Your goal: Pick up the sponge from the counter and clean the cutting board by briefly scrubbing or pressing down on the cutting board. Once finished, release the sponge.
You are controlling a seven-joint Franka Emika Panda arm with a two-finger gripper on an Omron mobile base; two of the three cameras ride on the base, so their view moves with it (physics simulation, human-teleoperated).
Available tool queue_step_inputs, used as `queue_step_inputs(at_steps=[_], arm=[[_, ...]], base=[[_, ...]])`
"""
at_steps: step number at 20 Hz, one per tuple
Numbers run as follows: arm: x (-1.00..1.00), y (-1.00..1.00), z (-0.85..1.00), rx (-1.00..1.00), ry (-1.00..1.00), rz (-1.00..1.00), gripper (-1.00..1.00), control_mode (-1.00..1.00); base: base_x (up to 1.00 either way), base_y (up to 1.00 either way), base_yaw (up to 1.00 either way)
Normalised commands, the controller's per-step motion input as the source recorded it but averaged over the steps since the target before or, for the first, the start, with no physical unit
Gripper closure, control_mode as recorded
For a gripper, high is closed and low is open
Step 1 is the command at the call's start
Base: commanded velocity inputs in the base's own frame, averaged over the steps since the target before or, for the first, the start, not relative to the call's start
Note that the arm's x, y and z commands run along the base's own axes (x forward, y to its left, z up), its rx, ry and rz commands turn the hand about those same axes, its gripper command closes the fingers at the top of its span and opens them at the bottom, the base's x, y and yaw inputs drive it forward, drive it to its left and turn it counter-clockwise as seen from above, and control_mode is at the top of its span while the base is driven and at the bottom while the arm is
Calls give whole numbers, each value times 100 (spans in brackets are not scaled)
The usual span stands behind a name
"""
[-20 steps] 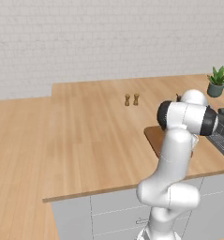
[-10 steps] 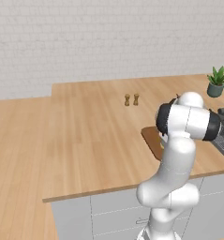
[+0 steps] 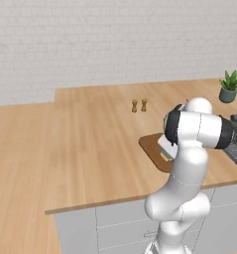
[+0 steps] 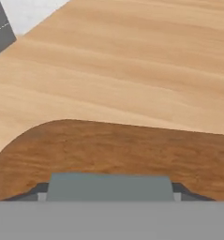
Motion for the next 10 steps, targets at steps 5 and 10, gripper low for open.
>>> queue_step_inputs(at_steps=[5,10], arm=[[-14,100,-22,19,1,21,100,-100],[-24,100,-15,12,1,22,100,-100]], base=[[0,0,0],[0,0,0]])
